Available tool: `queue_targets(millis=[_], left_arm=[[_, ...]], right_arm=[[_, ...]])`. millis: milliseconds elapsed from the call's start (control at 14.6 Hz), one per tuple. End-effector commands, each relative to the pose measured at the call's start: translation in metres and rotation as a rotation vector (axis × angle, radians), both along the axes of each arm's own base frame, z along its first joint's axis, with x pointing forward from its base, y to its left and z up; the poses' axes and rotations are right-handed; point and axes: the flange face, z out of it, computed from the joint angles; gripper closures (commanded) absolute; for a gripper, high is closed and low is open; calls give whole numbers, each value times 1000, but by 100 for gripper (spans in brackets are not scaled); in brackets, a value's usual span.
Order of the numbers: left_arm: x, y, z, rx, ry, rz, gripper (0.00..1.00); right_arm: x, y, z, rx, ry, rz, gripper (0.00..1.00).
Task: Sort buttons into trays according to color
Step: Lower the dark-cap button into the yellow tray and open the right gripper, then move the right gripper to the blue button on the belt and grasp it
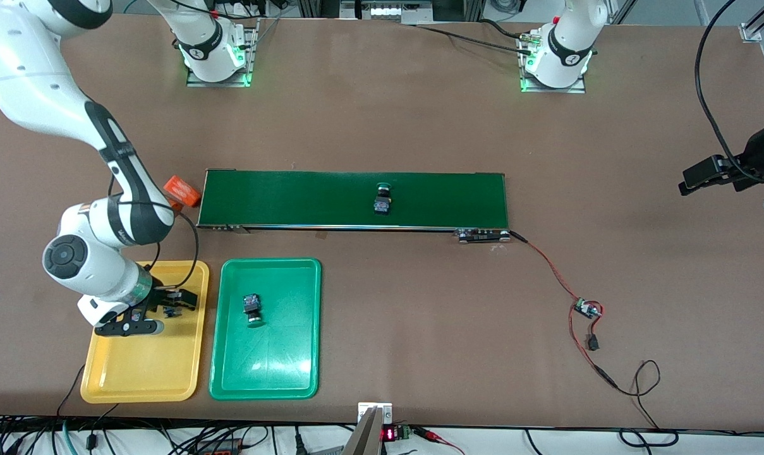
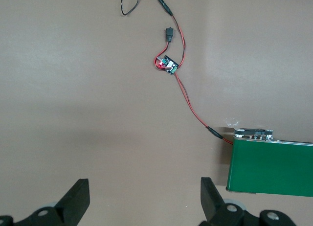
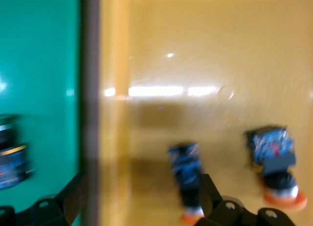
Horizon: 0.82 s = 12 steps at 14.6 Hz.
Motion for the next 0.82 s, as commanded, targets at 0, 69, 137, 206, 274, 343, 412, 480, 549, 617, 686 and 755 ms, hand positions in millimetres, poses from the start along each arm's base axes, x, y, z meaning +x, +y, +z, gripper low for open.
queue_targets(millis=[0, 69, 137, 206, 274, 343, 412, 480, 549, 617, 686, 755], left_arm=[[-3, -2, 7, -20, -10, -3, 0], [-3, -2, 7, -18, -10, -4, 0], [-3, -3, 7, -19, -7, -8, 0], [-3, -5, 8, -16, -9, -15, 0], [-3, -5, 8, -14, -9, -17, 0], [-3, -5, 7, -14, -7, -17, 0], [-3, -5, 7, -16, -7, -15, 0], [-3, -3, 7, -16, -7, -12, 0], [-3, -2, 7, -15, -9, -11, 0], [-3, -1, 7, -14, -10, -9, 0], [-3, 1, 7, -14, -10, -6, 0], [-3, 1, 7, -14, -10, -6, 0]], right_arm=[[-36, 62, 76, 7, 95, -109, 0], [-52, 89, 92, 48, 119, -155, 0], [-64, 108, 102, 56, 125, -179, 0], [-78, 130, 108, 56, 127, -182, 0], [-91, 154, 113, 65, 133, -180, 0], [-104, 178, 113, 75, 148, -204, 0], [-118, 202, 113, 77, 155, -236, 0], [-132, 230, 111, 79, 160, -259, 0], [-150, 261, 110, 69, 159, -251, 0], [-166, 286, 107, 65, 159, -248, 0], [-179, 305, 100, 68, 153, -261, 0], [-191, 319, 91, 70, 142, -255, 0]])
